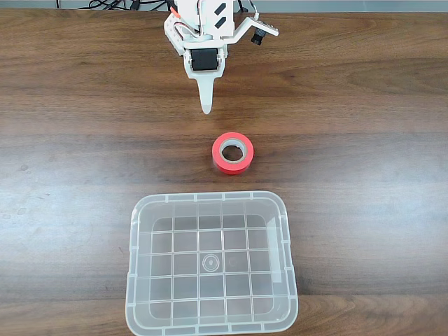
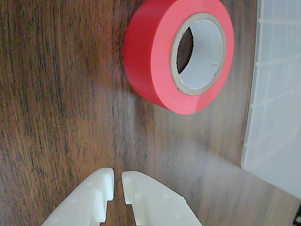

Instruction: Grab the tape and place it in the box.

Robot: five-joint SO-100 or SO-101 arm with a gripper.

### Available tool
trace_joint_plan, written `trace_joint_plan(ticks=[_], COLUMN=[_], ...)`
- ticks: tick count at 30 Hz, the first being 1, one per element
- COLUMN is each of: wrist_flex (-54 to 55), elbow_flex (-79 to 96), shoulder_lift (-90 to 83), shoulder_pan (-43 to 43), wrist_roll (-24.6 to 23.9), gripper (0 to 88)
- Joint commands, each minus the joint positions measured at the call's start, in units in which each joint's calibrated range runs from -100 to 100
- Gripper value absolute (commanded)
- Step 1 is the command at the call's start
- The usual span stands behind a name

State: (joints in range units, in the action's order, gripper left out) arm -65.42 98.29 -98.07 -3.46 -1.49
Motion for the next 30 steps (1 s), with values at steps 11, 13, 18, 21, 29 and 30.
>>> trace_joint_plan(ticks=[11,13,18,21,29,30], wrist_flex=[0.53,0.53,0.53,0.53,0.61,0.61], elbow_flex=[-0.65,-0.65,-0.65,-0.65,-0.65,-0.65], shoulder_lift=[-0.8,-0.8,-0.8,-0.8,-0.8,-0.8], shoulder_pan=[-0.42,-0.42,-0.42,-0.42,-0.42,-0.42], wrist_roll=[-0.41,-0.41,-0.41,-0.41,-0.41,-0.41], gripper=[1.3,1.3,1.3,1.3,1.3,1.3])
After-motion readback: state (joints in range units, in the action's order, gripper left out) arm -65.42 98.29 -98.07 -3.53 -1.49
